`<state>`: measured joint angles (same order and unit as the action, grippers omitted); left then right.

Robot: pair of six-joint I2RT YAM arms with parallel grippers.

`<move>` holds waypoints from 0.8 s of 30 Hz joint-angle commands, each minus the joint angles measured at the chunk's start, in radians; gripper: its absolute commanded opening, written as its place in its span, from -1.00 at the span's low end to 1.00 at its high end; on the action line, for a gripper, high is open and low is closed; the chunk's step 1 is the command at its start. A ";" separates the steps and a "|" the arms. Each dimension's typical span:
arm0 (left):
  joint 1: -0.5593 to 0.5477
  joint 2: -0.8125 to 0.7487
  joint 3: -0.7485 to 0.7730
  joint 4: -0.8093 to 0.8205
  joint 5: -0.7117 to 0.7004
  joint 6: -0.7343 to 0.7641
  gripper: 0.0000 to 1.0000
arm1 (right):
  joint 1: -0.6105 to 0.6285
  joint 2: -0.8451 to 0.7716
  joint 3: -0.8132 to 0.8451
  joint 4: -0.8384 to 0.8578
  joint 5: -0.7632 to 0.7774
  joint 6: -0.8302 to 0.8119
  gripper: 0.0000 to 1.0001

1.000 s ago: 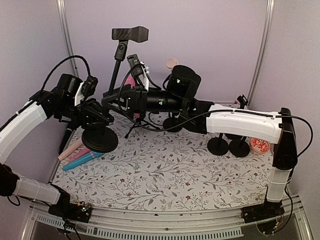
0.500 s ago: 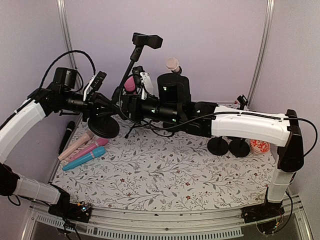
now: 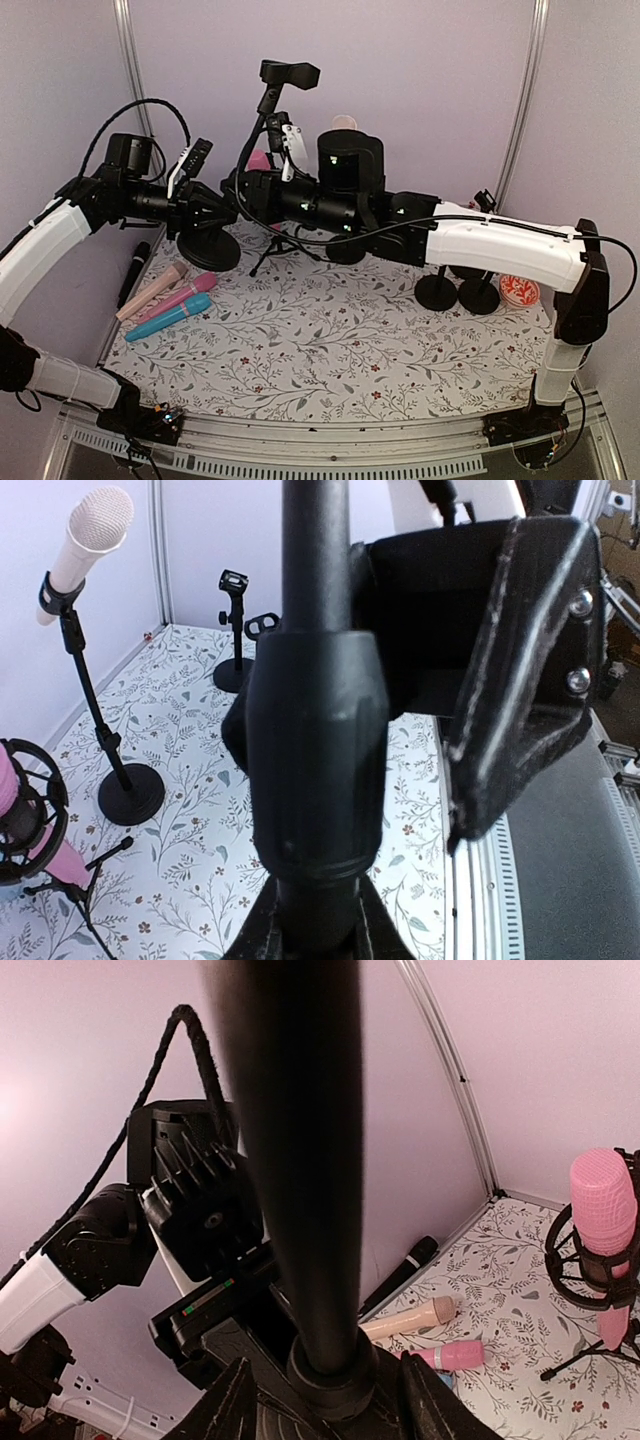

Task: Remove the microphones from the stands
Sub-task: Unscrew the knob on the stand of the microphone stand.

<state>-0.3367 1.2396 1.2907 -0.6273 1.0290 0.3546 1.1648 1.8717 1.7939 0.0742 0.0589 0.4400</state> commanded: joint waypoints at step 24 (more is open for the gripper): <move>-0.006 0.006 -0.025 -0.069 0.308 0.067 -1.00 | -0.046 0.047 0.023 0.252 -0.533 0.048 -1.00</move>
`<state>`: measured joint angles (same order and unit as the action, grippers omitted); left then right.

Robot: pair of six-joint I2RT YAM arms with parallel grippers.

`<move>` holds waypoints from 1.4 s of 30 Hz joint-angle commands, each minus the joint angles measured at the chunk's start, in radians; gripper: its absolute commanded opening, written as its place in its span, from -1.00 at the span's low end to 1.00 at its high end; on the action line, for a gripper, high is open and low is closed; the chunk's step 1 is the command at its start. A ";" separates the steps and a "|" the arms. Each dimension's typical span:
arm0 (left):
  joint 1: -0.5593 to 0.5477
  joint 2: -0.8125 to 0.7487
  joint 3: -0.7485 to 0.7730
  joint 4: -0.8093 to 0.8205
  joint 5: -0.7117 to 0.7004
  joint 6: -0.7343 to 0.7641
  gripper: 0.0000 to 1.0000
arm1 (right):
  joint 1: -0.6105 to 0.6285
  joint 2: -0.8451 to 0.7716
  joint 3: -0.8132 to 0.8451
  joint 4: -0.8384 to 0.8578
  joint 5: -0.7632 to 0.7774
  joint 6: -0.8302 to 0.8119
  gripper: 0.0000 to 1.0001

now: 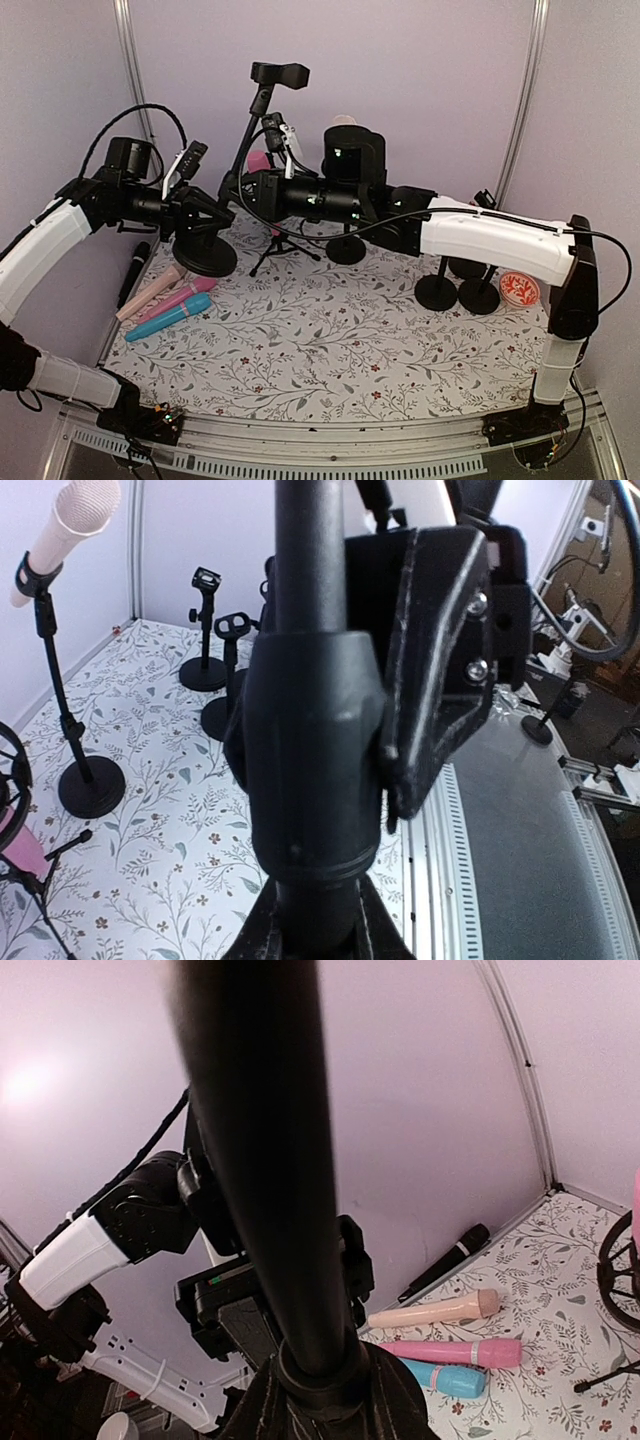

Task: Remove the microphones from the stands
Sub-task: Unscrew the knob on the stand of the microphone stand.

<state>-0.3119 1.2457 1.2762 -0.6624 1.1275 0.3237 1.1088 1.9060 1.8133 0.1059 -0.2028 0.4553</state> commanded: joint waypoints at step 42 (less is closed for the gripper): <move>-0.022 -0.005 0.042 -0.091 0.206 0.160 -1.00 | 0.037 0.009 0.016 -0.117 0.203 -0.069 0.52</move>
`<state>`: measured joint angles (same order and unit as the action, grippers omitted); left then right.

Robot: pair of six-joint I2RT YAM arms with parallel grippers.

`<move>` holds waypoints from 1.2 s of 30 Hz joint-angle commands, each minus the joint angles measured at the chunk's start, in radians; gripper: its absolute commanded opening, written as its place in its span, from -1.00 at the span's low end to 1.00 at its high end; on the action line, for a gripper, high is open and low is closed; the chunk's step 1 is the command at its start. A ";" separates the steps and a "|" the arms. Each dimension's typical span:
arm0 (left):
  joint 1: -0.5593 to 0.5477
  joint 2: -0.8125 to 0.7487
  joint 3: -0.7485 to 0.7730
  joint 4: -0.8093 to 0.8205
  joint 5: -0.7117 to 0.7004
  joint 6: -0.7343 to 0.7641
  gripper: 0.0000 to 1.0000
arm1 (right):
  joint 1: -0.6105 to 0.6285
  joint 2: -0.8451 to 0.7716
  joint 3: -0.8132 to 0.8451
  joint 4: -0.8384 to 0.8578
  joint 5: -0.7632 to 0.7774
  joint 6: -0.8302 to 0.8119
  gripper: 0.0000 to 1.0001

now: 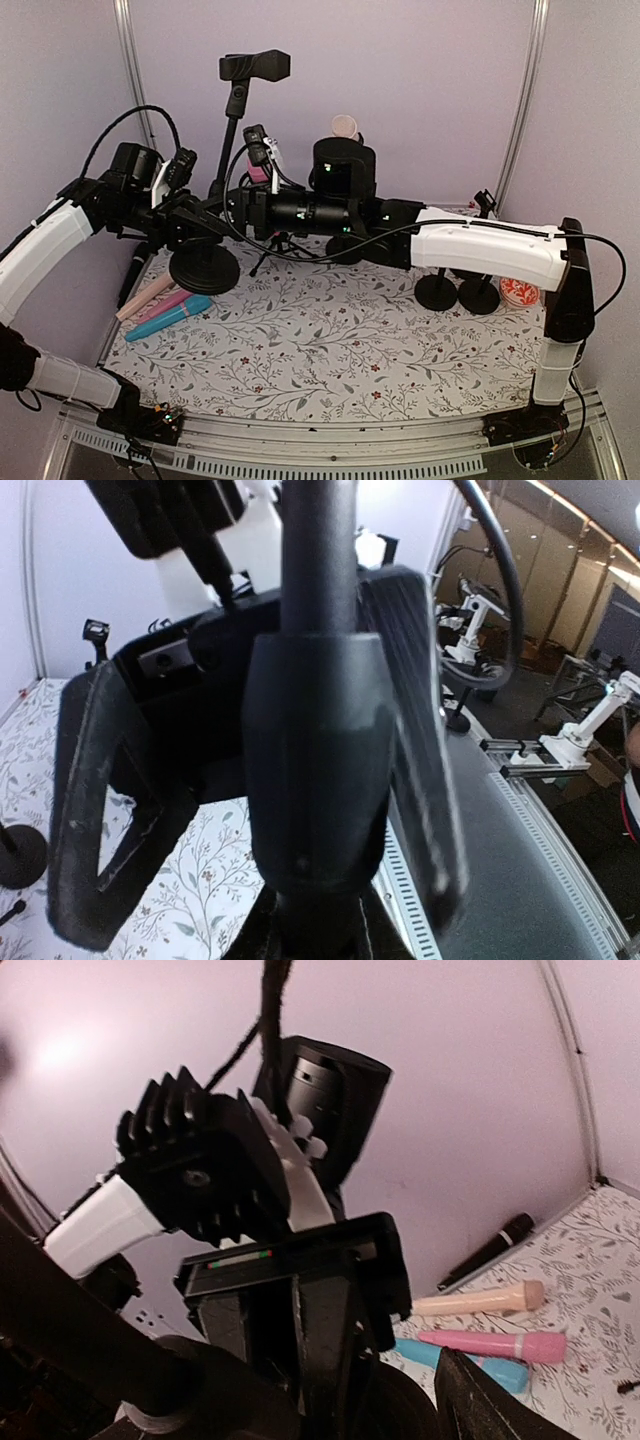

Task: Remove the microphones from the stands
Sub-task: Unscrew the knob on the stand of the microphone stand.

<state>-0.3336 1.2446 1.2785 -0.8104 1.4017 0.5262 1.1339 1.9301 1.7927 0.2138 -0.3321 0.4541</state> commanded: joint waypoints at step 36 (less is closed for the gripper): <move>0.002 -0.016 0.002 0.154 -0.187 -0.119 -1.00 | 0.047 -0.072 0.004 -0.061 0.438 -0.016 -0.35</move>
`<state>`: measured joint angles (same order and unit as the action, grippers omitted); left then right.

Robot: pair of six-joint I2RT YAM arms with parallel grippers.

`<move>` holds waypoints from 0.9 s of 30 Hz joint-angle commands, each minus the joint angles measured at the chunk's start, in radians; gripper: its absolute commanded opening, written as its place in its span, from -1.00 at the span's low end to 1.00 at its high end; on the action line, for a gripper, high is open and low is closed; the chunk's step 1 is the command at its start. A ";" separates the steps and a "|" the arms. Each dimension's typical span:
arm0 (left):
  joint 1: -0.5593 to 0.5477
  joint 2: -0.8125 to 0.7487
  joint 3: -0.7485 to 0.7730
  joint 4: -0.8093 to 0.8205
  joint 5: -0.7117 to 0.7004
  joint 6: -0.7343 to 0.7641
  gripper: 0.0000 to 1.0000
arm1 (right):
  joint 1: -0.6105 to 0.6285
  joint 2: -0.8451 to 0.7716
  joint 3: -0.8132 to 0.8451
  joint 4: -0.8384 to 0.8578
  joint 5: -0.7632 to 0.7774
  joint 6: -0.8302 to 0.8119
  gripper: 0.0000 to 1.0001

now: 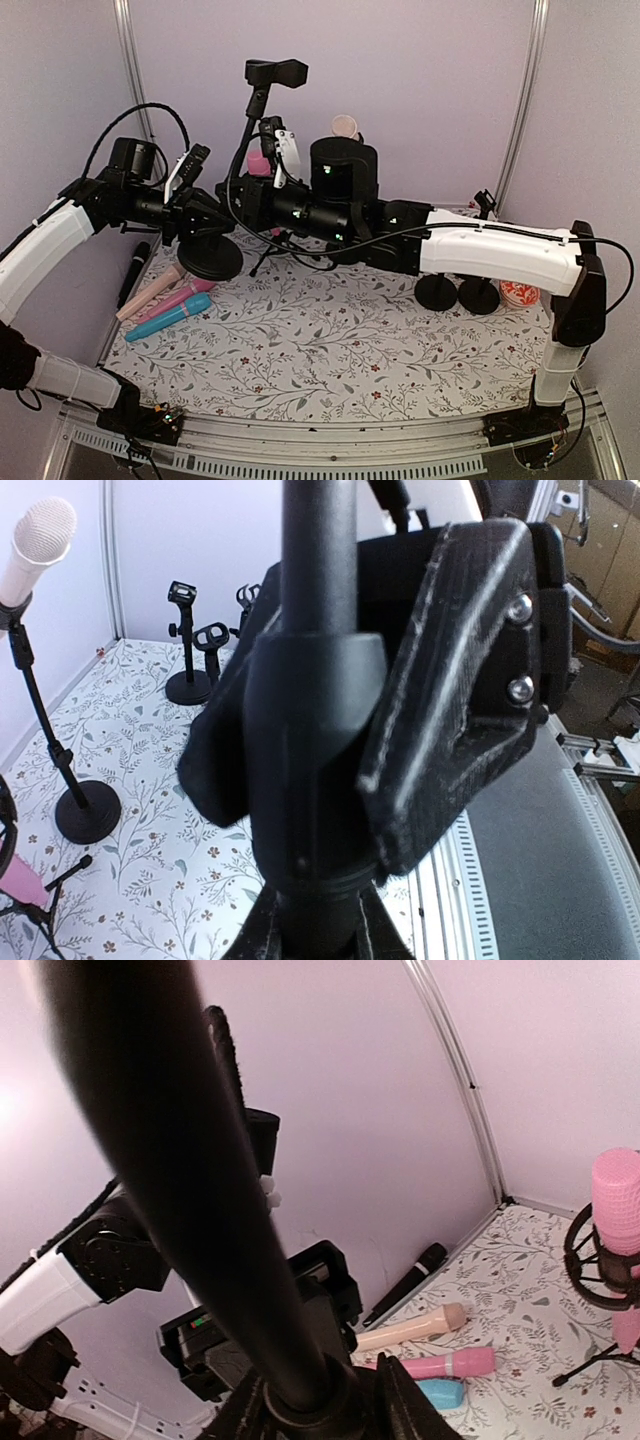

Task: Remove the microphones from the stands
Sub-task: Unscrew the knob on the stand of the microphone stand.

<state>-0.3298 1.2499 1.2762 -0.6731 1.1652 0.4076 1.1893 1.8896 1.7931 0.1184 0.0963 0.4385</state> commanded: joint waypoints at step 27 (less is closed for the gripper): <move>-0.028 -0.015 -0.033 -0.095 0.380 0.058 -1.00 | -0.071 0.045 -0.027 0.627 -0.918 0.160 -1.00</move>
<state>-0.3260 1.2407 1.2690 -0.7910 1.4220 0.3874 1.1034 1.9141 1.7264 0.4068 -0.5095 0.4458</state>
